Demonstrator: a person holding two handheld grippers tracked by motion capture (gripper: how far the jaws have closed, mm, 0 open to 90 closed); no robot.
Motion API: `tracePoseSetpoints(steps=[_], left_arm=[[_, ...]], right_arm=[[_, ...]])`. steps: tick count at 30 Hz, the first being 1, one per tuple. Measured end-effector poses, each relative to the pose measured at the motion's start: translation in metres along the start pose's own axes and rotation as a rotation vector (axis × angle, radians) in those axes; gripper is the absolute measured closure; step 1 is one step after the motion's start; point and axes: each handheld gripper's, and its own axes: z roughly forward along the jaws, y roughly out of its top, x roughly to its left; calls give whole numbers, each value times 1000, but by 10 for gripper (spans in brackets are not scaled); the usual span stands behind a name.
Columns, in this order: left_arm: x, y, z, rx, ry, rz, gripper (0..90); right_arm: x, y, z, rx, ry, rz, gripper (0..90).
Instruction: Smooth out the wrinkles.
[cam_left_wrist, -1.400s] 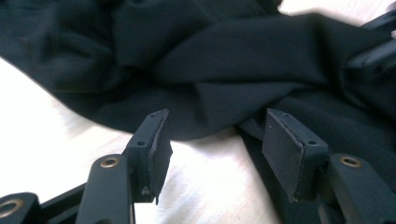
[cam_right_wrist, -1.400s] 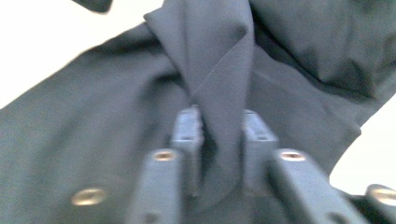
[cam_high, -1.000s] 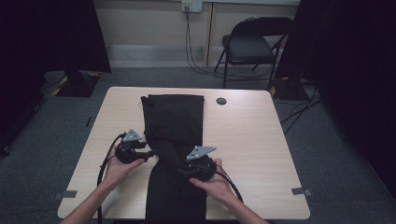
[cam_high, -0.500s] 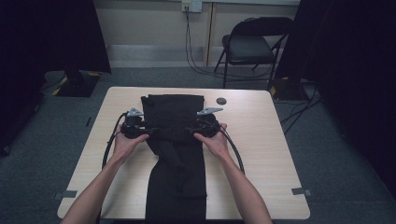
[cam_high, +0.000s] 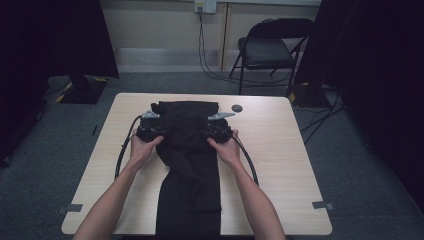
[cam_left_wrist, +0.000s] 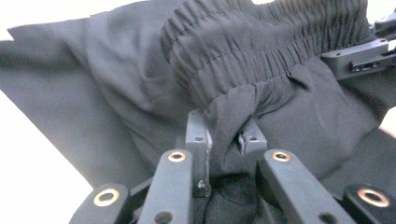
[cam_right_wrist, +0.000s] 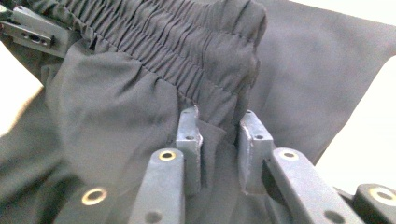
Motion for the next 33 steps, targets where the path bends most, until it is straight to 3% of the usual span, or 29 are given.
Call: tracePoseSetpoints(steps=[2, 5, 8, 10, 12, 15, 17, 21, 23, 24, 26, 28, 30, 31, 33], left_arm=[[-6, 20, -13, -46, -5, 30, 802], [-19, 51, -38, -118, -5, 68, 803], [-39, 84, -78, -199, -12, 120, 802], [-56, 95, -105, -237, -27, 163, 802], [-74, 95, -128, -258, -56, 182, 801], [-92, 73, -143, -236, -86, 194, 800], [-97, 44, -140, -201, -111, 174, 800], [-103, -22, -119, -86, -176, 117, 800], [-108, -50, -108, -15, -200, 125, 799], [-109, -62, -104, 14, -207, 121, 798], [-110, -79, -94, 87, -215, 126, 799], [-111, -93, -80, 162, -193, 159, 796], [-106, -99, -68, 200, -189, 123, 795], [-103, -99, -63, 211, -184, 127, 794], [-97, -100, -56, 215, -175, 113, 794]], right_arm=[[-2, 19, -18, -55, 1, 1, 759], [-1, 54, -49, -120, -23, -37, 769], [4, 87, -86, -214, -22, -63, 772], [12, 101, -112, -269, -2, -84, 772], [20, 106, -135, -303, 19, -106, 772], [36, 94, -156, -298, 58, -123, 772], [46, 73, -161, -263, 74, -135, 772], [60, 14, -152, -153, 125, -116, 772], [65, -15, -143, -76, 131, -114, 772], [67, -29, -139, -52, 143, -91, 772], [69, -51, -131, -14, 166, -58, 772], [74, -73, -120, 41, 149, -78, 772], [73, -91, -106, 69, 144, -49, 772], [70, -97, -100, 82, 145, -26, 772], [69, -99, -92, 111, 119, -59, 772]])
